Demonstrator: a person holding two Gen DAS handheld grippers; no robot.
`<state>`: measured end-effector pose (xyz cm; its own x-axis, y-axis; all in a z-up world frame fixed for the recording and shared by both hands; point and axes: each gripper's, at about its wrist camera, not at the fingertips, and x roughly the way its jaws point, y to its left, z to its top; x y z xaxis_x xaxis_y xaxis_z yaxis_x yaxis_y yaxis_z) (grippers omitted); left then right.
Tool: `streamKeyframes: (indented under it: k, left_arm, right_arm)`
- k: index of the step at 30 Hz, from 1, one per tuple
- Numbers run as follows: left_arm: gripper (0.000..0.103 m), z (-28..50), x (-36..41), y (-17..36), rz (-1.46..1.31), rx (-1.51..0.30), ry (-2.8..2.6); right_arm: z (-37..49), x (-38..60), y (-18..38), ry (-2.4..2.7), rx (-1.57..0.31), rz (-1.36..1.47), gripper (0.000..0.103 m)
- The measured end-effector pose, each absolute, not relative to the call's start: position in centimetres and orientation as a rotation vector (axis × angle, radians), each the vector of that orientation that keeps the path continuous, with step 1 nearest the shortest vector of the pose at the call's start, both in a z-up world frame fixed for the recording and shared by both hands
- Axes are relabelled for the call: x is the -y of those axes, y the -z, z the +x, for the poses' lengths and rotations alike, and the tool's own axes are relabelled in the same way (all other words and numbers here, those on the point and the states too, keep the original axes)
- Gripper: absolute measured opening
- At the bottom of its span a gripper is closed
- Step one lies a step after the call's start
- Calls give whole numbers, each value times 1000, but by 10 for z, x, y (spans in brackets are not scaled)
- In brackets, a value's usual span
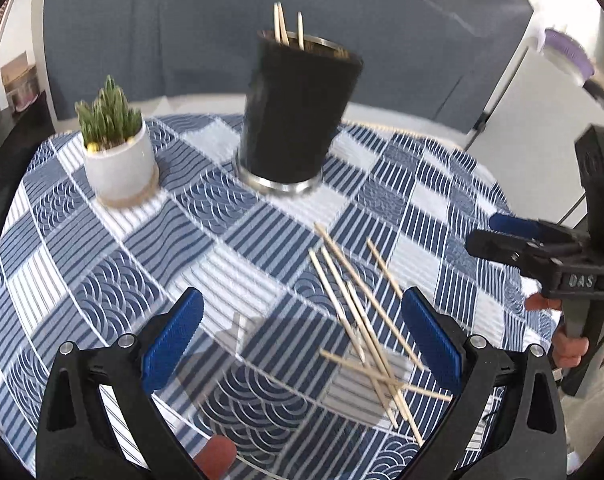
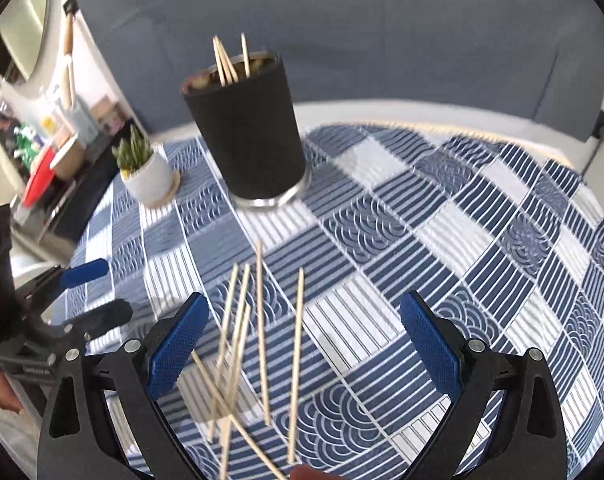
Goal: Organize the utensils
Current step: 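Move both open tools down toward the wooden sticks on the cloth, then close the left gripper on one stick while the right gripper closes on another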
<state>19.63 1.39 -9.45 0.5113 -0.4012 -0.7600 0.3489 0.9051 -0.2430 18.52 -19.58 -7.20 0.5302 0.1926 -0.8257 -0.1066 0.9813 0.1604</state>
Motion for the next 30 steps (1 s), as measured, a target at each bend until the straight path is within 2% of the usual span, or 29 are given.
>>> streamKeyframes:
  k: [12,18,22,24,26,28,30]
  left_arm:
    - [97,158,12,133,-23,-1026,289]
    - [97,161,14,148,-142,-1118,219]
    - [97,165,18,147,-157,-1115,117]
    - [94,168,18,148,-200,-1126,84]
    - [80,170,19,150,-221,-1141,24]
    - [72,173,18,153,-248,-1162,-44]
    - [71,174,19,156,-269,-1181,-84]
  right_arm:
    - [196,205,134,-280,-1170,27,93]
    - [201,205,151,-284,-1205,-49,93]
    - [206,208,156,-276,-1207,-64,92]
    - [210,208,158,-280,-1212,-67,92]
    - [212,207,159,-275,-1213,-80,92]
    - [215,206,161,-269,-1216,-85,91]
    - [217,205,164,-264,-1238,-86,91]
